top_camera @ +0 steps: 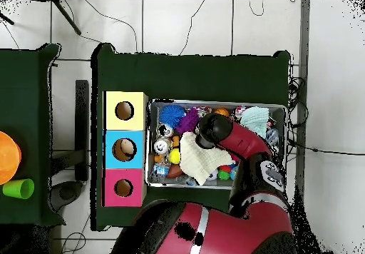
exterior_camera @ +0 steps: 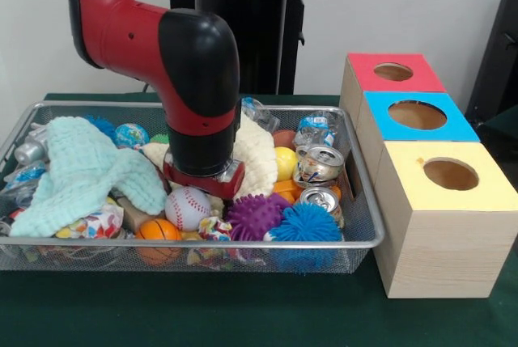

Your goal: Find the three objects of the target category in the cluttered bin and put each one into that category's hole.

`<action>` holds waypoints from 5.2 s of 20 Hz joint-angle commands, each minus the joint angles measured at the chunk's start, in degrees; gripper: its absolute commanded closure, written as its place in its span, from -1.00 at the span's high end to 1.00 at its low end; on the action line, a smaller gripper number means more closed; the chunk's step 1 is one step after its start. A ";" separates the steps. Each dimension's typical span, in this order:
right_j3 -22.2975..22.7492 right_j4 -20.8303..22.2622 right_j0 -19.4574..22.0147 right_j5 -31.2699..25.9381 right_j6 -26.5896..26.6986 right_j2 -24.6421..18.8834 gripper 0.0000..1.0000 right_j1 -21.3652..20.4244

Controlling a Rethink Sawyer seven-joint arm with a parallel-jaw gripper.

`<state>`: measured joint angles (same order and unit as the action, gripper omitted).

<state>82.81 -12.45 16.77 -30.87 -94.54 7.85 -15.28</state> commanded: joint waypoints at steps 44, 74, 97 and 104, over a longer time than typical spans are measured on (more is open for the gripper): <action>-6.38 -6.32 -4.82 -2.88 -18.92 8.45 -1.00 1.93; -6.42 -5.79 -5.34 -9.45 -19.77 10.04 -1.00 0.02; -6.57 -0.13 -2.39 -23.81 -10.01 11.79 -1.00 -6.58; -5.64 3.08 1.04 -18.89 -5.90 10.34 -1.00 -6.69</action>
<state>75.97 -14.12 14.56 -49.14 -101.84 20.81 -22.26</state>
